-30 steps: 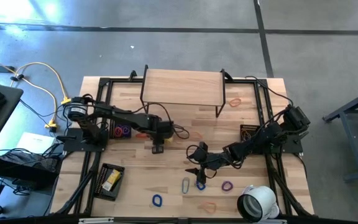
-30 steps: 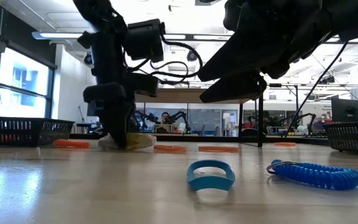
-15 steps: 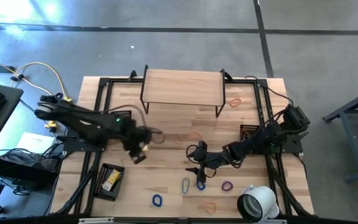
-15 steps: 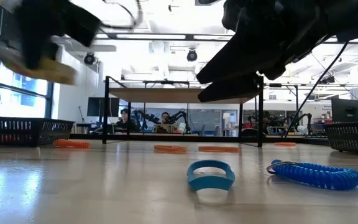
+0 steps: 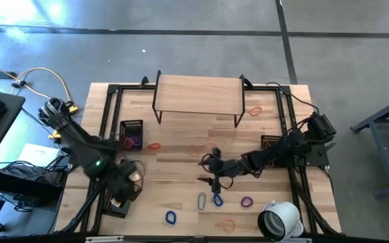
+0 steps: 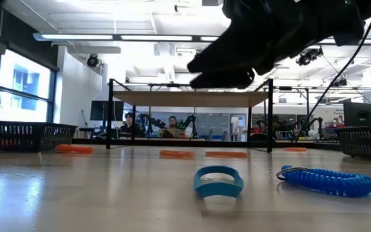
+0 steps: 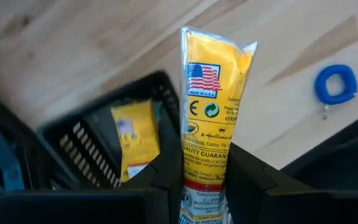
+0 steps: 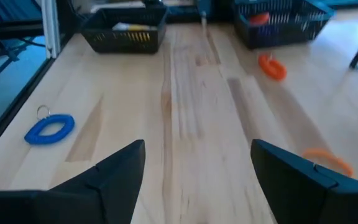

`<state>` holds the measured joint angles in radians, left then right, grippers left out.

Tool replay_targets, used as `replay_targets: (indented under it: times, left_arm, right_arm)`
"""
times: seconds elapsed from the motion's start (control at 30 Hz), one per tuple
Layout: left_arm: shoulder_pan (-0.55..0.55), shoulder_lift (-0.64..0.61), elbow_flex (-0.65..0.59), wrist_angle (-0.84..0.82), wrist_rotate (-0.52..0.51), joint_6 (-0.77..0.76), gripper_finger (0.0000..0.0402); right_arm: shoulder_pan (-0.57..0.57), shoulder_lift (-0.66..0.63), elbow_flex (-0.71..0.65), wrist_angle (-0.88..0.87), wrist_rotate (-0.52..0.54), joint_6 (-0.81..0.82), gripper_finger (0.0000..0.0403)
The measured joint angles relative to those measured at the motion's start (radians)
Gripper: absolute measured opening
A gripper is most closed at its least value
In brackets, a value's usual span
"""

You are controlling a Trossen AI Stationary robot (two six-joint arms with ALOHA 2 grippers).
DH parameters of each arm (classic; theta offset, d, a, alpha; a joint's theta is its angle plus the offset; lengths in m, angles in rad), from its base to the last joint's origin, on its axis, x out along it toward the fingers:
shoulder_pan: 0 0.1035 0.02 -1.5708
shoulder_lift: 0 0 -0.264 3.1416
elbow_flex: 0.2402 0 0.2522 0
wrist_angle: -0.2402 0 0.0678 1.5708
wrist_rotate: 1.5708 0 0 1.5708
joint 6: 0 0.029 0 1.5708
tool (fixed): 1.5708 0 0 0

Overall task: Pick & Place Office Desk Supplies
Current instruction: Put the yellow crayon box into the bottom black bin

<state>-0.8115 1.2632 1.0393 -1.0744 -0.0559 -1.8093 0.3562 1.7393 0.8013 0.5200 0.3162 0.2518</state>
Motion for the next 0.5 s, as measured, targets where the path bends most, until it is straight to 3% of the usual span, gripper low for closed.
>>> replay_targets:
  times: [0.27, 0.5]
  left_arm:
    - [-0.193, 0.103, 0.0, 0.001, -0.053, -0.345, 0.0085]
    - [-0.27, 0.166, 0.0, 0.016, -0.051, -0.476, 0.0085]
  right_arm:
    - [-0.029, 0.0, 0.0, 0.085, -0.004, -0.102, 0.0282]
    - [-0.067, 0.0, 0.0, 0.128, -0.004, -0.126, 0.0282]
